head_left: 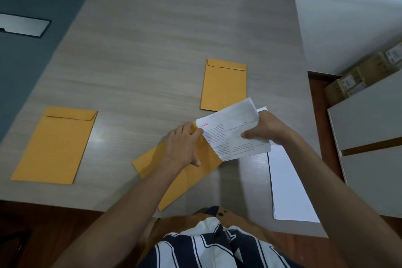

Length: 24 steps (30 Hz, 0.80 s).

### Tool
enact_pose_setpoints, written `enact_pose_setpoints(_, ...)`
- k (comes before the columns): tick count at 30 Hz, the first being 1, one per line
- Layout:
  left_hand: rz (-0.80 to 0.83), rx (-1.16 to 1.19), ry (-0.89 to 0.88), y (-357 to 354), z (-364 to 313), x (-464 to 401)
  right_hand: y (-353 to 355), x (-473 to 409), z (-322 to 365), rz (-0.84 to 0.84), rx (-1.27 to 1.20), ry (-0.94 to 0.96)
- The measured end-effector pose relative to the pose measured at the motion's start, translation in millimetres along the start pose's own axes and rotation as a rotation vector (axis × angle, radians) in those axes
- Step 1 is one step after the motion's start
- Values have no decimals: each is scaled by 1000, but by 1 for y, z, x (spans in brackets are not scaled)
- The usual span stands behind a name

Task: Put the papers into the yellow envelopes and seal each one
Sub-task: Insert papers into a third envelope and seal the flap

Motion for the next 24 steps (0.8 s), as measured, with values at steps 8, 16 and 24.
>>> enact_pose_setpoints(8,3,2,4,-2,2,-2,8,-18,14,142,47,-41)
enact_pose_setpoints(16,-7,-6,-9,-3,2,-2,17,-23,9,169,50,-49)
enact_pose_setpoints(24,-3,-17,-48,-4,2,-3,5,-31,20,207,121,-41)
Point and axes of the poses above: each hand's wrist, its own x-axis away from the middle knuckle, its own y-axis out of the back of the hand, z = x × y, the point moved 2 cm from there along -x, towards the middle knuckle, and after that the axes turned 5 degrees about x, right-handed, at the moved point
